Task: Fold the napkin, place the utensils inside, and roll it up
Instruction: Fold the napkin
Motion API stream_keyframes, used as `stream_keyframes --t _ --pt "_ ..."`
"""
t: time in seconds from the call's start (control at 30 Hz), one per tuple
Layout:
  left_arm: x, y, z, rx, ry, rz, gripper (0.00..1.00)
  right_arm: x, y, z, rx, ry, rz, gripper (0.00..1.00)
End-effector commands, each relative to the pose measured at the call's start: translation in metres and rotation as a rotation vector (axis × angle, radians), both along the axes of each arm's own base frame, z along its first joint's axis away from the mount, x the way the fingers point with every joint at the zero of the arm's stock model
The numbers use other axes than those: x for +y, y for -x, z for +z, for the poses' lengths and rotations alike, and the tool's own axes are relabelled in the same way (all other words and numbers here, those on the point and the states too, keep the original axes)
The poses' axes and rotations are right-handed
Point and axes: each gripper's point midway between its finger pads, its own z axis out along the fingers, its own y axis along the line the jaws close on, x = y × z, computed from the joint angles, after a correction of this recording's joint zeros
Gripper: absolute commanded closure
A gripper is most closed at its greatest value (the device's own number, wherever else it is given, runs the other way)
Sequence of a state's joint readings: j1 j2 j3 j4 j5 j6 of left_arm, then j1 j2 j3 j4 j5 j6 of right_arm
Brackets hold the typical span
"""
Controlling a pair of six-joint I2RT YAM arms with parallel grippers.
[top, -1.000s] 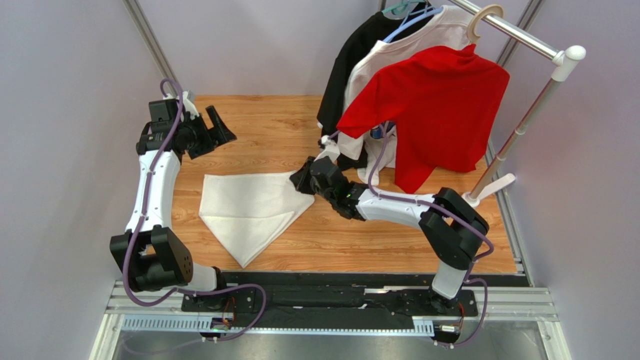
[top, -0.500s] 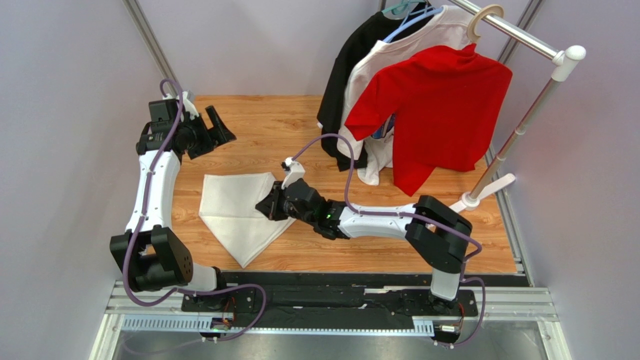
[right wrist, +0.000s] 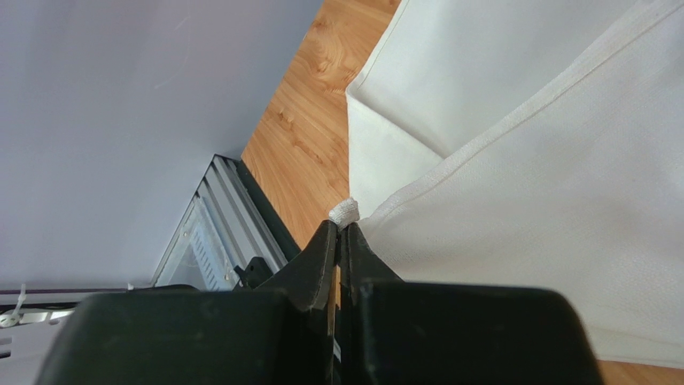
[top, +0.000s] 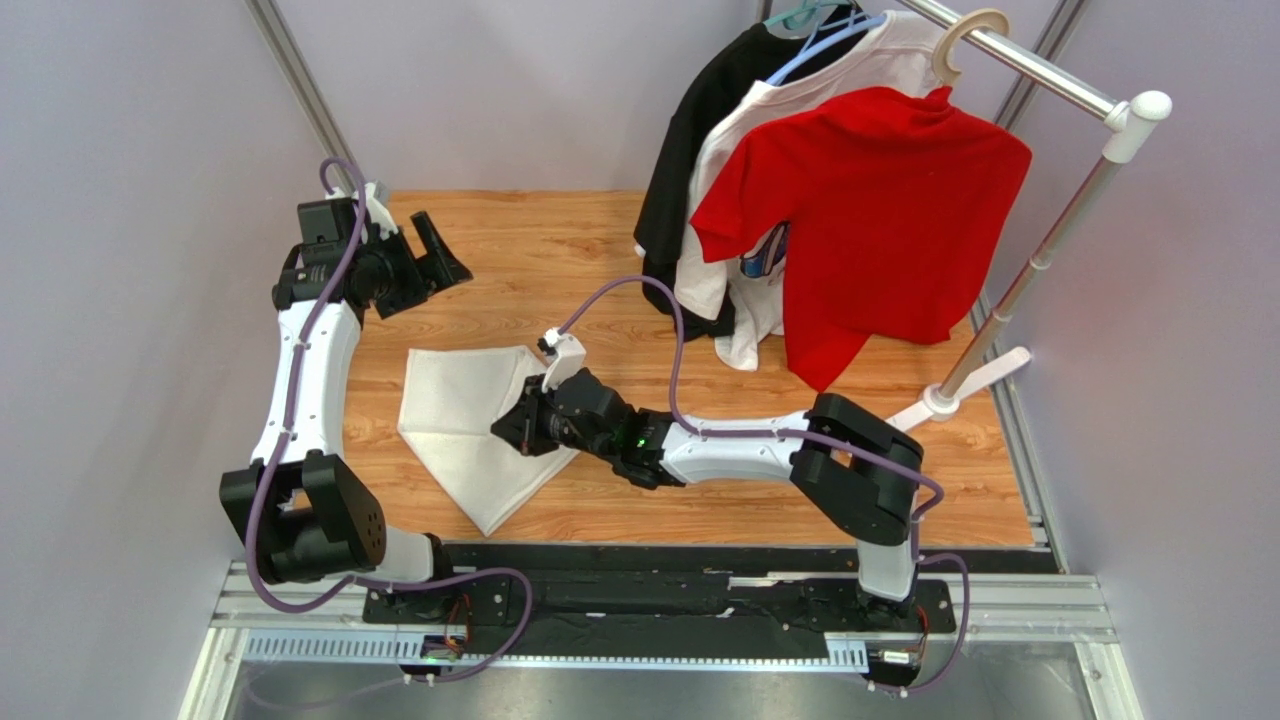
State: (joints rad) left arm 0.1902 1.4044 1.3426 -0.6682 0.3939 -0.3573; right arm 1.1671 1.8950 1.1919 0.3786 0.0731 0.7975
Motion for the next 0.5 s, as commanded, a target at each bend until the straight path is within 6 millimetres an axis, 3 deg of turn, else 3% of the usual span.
stream_keyframes --t 0.0,0.13,0.4,0.47 --pt "-0.002 -0.002 0.009 -0.042 -0.001 -0.010 0.06 -0.006 -0.031 0.050 -0.122 -0.058 -0.075 1.00" --pt "-0.002 -0.002 0.009 -0.041 0.002 -0.012 0.06 -0.011 -0.032 0.064 -0.168 -0.054 -0.078 1.00" --pt "-0.003 -0.002 0.009 -0.041 0.004 -0.014 0.06 -0.039 -0.048 0.064 -0.190 -0.019 -0.169 1.00" --pt "-0.003 -0.002 0.008 -0.038 0.004 -0.014 0.06 -0.042 -0.049 0.072 -0.205 -0.027 -0.176 1.00"
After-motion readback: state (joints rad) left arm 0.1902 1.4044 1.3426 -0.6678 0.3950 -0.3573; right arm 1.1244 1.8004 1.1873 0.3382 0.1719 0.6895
